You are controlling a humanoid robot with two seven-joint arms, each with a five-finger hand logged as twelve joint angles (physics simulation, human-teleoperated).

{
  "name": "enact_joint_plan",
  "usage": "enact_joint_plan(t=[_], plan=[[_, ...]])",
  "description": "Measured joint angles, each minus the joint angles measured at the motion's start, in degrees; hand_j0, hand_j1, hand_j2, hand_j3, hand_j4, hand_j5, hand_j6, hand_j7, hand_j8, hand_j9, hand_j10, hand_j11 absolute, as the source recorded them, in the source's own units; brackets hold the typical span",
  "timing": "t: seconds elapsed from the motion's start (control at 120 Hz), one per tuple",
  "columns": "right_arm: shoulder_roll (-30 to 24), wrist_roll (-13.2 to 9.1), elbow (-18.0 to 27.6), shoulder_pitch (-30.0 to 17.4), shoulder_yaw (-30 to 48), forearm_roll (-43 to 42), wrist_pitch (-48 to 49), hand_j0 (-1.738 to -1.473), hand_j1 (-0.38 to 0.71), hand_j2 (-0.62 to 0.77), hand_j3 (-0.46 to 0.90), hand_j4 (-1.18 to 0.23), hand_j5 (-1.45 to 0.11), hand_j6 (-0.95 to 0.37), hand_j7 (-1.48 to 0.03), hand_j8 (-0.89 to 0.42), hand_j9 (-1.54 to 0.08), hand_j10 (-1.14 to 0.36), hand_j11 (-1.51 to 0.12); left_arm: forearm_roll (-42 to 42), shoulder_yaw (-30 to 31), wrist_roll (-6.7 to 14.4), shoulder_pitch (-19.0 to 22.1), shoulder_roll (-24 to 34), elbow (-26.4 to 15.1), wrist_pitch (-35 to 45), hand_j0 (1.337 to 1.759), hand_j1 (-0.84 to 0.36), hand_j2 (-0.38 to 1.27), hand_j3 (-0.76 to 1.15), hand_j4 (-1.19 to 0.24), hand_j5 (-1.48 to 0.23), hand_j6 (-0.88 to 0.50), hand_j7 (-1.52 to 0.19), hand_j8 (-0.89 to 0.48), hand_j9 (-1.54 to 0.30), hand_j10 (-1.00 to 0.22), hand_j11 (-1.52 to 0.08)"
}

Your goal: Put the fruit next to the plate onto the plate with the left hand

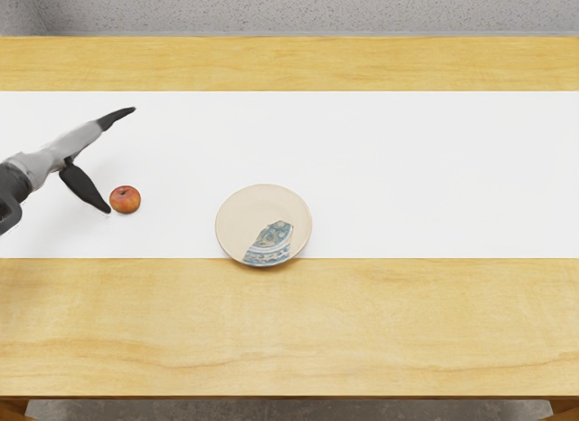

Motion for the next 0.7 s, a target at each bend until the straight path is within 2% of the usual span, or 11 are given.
enact_joint_plan(t=[0.117, 0.217, 0.275, 0.4, 0.525, 0.7], plan=[[0.0, 0.0, 0.0, 0.0, 0.0, 0.0, 0.0, -1.658, -0.35, 0.0, 0.0, 0.0, 0.0, 0.0, 0.0, 0.0, 0.0, 0.0, 0.0, 1.1, 14.2, 0.0, -8.2, -4.5, -0.6, 6.5, 1.658, 0.34, 0.01, 0.0, -0.01, -0.02, -0.02, -0.02, -0.02, -0.02, -0.01, -0.02], [0.0, 0.0, 0.0, 0.0, 0.0, 0.0, 0.0, -1.658, -0.35, 0.0, 0.0, 0.0, 0.0, 0.0, 0.0, 0.0, 0.0, 0.0, 0.0, 1.1, 26.7, 0.0, -16.7, -4.6, -5.3, 12.5, 1.658, 0.34, 0.0, 0.0, -0.01, -0.02, -0.01, -0.02, -0.01, -0.02, -0.01, -0.02], [0.0, 0.0, 0.0, 0.0, 0.0, 0.0, 0.0, -1.658, -0.35, 0.0, 0.0, 0.0, 0.0, 0.0, 0.0, 0.0, 0.0, 0.0, 0.0, 1.0, 32.0, 0.0, -18.1, -5.2, -8.0, 14.1, 1.658, 0.34, 0.0, 0.0, -0.01, -0.02, -0.01, -0.02, -0.01, -0.02, -0.01, -0.02], [0.0, 0.0, 0.0, 0.0, 0.0, 0.0, 0.0, -1.658, -0.35, 0.0, 0.0, 0.0, 0.0, 0.0, 0.0, 0.0, 0.0, 0.0, 0.0, -1.2, 43.0, 0.0, -23.1, -12.1, -11.8, 15.6, 1.658, 0.34, 0.0, 0.0, -0.01, -0.02, -0.01, -0.02, -0.01, -0.02, -0.01, -0.02], [0.0, 0.0, 0.0, 0.0, 0.0, 0.0, 0.0, -1.658, -0.35, 0.0, 0.0, 0.0, 0.0, 0.0, 0.0, 0.0, 0.0, 0.0, 0.0, -4.0, 48.8, 0.0, -28.0, -15.4, -13.2, 16.1, 1.658, 0.33, 0.0, 0.0, -0.01, -0.02, -0.01, -0.02, -0.01, -0.02, -0.01, -0.02], [0.0, 0.0, 0.0, 0.0, 0.0, 0.0, 0.0, -1.658, -0.35, 0.0, 0.0, 0.0, 0.0, 0.0, 0.0, 0.0, 0.0, 0.0, 0.0, -5.9, 51.9, 0.0, -27.8, -17.1, -13.6, 16.3, 1.658, 0.33, 0.0, 0.0, -0.01, -0.02, -0.01, -0.02, -0.01, -0.02, -0.01, -0.02]])
